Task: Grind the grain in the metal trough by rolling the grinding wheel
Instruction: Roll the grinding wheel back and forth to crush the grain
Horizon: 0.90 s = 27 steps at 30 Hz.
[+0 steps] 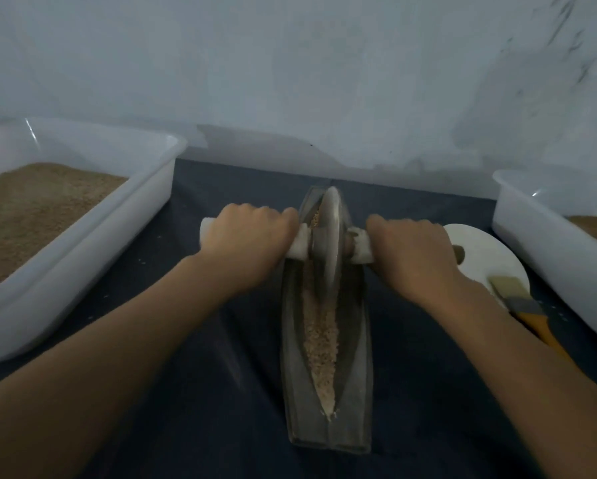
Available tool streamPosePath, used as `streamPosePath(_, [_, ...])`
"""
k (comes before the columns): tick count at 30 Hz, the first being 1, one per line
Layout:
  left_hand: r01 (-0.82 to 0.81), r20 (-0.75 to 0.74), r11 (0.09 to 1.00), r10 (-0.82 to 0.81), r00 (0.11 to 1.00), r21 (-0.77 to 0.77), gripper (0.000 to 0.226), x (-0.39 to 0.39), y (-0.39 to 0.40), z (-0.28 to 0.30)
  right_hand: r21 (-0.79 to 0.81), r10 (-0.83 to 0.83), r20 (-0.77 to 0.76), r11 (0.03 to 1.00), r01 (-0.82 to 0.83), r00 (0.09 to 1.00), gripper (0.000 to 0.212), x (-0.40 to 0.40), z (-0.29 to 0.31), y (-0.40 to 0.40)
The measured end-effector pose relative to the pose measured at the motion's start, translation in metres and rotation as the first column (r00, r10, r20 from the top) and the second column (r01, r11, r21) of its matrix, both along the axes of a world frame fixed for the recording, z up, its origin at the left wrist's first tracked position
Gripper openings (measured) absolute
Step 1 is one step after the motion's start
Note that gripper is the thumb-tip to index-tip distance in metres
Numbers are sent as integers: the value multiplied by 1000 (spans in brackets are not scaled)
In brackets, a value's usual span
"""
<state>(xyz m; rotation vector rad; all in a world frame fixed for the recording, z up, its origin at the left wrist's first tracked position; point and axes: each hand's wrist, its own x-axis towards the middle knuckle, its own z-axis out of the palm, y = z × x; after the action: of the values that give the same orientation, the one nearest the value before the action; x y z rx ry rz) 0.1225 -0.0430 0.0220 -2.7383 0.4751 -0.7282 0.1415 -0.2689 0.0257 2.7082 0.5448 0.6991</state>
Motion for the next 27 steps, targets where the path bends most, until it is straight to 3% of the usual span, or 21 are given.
streamPosePath(8, [-16, -19, 1000, 16, 1000, 11, 35, 6, -5, 5, 40, -13, -72, 999, 16, 997, 36, -3, 0, -2])
streamPosePath(11, [6, -93, 1000, -8, 996, -24, 46, -25, 3, -1, -20, 34, -125, 999, -37, 992, 41, -37, 7, -4])
streamPosePath(15, [74, -132, 996, -80, 988, -50, 59, -55, 12, -4, -140, 87, -71, 985, -96, 994, 47, -71, 11, -9])
streamPosePath(21, [31, -76, 999, -32, 997, -22, 36, -27, 6, -1, -78, 31, -70, 996, -36, 997, 40, -34, 9, -3])
streamPosePath(27, [49, -12, 998, -49, 999, 26, 34, 26, 2, 4, 27, -11, -125, 1000, 15, 992, 32, 16, 1, -2])
